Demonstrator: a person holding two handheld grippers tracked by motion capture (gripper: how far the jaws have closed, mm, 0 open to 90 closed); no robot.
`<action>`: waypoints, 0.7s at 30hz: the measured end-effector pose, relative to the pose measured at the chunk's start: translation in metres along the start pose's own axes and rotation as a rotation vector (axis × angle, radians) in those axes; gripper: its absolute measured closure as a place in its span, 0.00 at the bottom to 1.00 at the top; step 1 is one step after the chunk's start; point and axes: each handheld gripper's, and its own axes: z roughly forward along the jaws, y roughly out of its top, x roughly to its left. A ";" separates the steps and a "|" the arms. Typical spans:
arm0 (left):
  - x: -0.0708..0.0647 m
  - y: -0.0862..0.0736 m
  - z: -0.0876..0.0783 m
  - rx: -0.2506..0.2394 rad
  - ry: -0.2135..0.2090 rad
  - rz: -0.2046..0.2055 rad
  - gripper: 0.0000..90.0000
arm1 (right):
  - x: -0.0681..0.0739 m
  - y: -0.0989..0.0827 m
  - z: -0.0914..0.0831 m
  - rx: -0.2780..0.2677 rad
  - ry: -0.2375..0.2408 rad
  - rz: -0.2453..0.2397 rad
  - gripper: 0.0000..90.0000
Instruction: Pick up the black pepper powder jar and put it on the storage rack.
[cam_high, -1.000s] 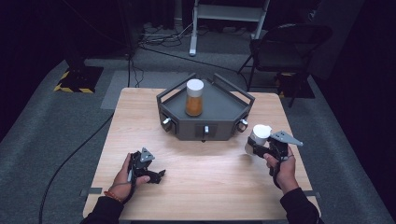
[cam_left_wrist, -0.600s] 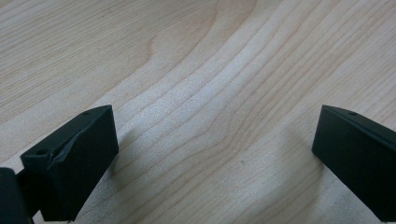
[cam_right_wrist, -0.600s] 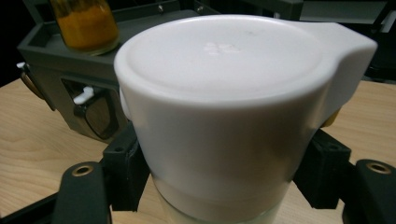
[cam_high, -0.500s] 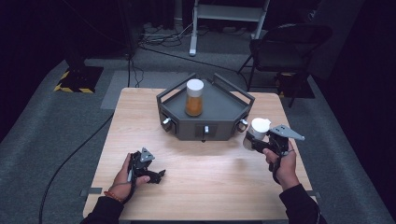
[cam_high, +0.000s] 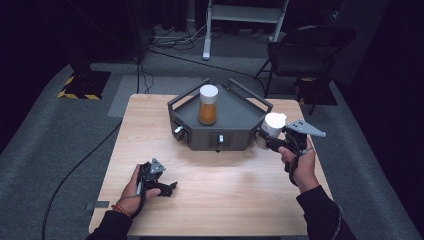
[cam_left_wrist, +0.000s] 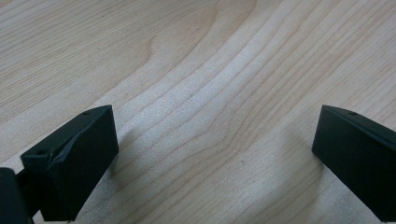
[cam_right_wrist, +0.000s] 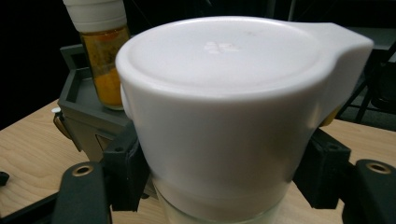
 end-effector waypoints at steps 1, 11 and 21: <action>0.000 0.000 0.000 -0.001 0.000 -0.001 0.00 | 0.002 0.002 0.001 -0.003 -0.003 -0.003 0.33; 0.000 0.000 0.000 0.000 0.000 0.000 0.00 | 0.013 0.020 0.014 -0.017 -0.024 -0.019 0.33; 0.000 0.000 0.000 0.000 0.000 0.000 0.00 | 0.011 0.031 0.034 -0.041 -0.032 -0.028 0.33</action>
